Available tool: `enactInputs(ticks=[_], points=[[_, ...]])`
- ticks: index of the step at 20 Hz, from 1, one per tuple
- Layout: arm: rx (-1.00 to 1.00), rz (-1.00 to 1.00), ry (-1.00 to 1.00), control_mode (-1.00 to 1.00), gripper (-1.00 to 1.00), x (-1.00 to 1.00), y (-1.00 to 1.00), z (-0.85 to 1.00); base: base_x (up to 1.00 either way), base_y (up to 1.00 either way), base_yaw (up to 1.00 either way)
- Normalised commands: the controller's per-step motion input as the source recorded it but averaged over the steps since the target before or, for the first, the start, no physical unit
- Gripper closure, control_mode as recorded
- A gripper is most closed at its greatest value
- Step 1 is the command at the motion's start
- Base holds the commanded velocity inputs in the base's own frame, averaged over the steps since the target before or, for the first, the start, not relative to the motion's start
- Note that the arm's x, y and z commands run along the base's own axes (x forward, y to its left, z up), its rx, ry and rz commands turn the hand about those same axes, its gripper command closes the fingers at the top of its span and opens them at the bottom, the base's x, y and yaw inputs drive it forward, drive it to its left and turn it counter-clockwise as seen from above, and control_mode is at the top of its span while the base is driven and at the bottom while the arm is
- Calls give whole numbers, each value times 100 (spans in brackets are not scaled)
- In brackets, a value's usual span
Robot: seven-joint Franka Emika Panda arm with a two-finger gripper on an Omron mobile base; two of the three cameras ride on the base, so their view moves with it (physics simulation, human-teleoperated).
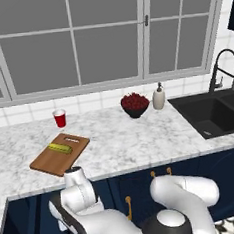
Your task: Place the appropriate cutting tool for cutting the cucumber skin on the cutting board.
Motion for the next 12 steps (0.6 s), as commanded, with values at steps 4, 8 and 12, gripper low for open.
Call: enactInputs(ticks=[4, 8, 12], points=[[0, -1, 0, -100, 100, -22, 0, 100, 0, 0, 0], [-3, 0, 0, -100, 100, 6, -8, 97, 0, 0, 0], [-1, 0, 0, -100, 100, 13, -18, 89, 0, 0, 0]])
